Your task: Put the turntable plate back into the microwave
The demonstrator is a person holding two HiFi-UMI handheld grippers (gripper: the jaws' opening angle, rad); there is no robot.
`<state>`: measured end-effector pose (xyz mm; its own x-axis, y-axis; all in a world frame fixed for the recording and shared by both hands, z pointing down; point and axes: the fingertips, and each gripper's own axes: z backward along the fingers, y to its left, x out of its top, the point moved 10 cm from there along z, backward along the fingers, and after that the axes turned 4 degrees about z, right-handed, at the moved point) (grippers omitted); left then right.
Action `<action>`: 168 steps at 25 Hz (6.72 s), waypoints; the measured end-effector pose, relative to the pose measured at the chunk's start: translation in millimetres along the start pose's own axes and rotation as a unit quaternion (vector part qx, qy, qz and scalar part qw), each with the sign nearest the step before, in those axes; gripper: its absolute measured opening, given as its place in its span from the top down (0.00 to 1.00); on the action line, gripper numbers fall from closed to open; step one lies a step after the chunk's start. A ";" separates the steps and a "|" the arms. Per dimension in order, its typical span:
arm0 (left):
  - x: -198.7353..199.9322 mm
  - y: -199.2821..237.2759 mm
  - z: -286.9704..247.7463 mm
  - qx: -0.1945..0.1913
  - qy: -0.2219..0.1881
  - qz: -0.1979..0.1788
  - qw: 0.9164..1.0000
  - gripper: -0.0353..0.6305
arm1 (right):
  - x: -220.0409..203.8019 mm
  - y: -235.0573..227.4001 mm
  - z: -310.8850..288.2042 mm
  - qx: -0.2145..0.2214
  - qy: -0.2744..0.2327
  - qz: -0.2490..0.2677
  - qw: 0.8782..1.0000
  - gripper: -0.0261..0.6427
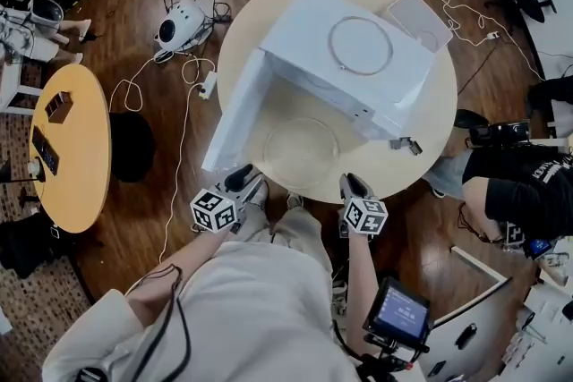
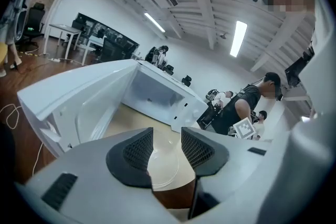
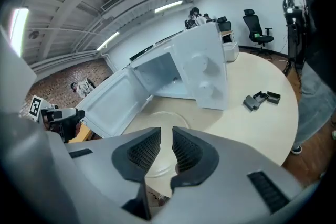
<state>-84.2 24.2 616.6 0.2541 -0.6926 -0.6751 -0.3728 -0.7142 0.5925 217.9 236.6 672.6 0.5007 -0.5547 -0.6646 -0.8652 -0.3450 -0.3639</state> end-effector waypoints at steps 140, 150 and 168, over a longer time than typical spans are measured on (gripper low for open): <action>41.7 -40.6 -62.5 -0.212 -0.137 0.403 0.880 0.89 | 83.6 60.3 -24.9 0.425 -0.033 -0.219 0.878 0.72; 63.4 -33.8 -48.2 -0.206 -0.176 0.394 0.878 0.89 | 92.2 82.0 -17.8 0.428 -0.057 -0.273 0.859 0.72; 97.4 -19.9 -47.4 -0.280 -0.138 0.322 0.894 0.89 | 113.3 105.6 -16.8 0.420 -0.167 -0.259 0.853 0.87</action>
<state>-9.7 -33.8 559.9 -0.1105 -0.9822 -0.1520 0.1623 -0.1688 0.9722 183.7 124.6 569.9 0.9077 -0.1982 -0.3698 -0.3139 0.2640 -0.9120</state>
